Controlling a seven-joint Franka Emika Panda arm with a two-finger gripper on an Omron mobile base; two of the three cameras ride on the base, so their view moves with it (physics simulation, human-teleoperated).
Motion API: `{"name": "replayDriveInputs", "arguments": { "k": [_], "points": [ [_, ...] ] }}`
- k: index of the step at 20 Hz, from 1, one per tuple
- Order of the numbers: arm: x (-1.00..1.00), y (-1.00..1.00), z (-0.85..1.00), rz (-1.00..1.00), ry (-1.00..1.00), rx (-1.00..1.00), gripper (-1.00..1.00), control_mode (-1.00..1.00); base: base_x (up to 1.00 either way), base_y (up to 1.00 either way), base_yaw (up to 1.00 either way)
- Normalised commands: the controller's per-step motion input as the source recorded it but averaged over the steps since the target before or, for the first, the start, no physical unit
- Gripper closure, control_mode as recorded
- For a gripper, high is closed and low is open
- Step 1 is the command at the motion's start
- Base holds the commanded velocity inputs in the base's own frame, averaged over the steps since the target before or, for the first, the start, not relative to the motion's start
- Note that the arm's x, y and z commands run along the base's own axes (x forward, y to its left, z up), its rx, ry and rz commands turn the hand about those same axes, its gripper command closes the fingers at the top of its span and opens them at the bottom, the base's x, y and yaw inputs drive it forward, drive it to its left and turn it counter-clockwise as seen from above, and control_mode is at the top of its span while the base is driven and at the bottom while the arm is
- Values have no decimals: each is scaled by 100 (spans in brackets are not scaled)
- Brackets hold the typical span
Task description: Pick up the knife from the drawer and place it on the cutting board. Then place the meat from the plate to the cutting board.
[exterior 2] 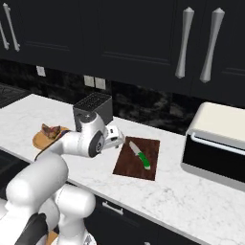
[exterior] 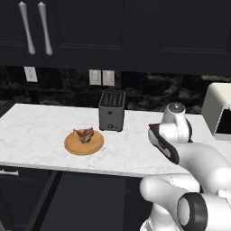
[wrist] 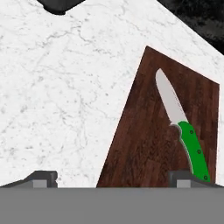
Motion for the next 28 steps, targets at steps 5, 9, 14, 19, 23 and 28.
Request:
{"name": "replayDriveInputs", "arguments": {
  "k": [5, 9, 14, 19, 23, 28],
  "points": [
    [-8, 67, 44, 9, 0, 0, -100, -100, 0, 0, 0],
    [-2, 72, 26, 12, 0, 0, -100, -100, 0, 0, 0],
    [4, 71, 9, 11, 1, 0, -100, -100, 0, 0, 0],
    [0, 76, 4, 9, 0, 0, -100, -100, 0, 0, 0],
    [0, 76, 12, 7, 0, -1, -100, -100, 0, 0, 0],
    [0, 72, 14, 4, 0, 0, -100, -100, 0, 0, 0]
  ]
}}
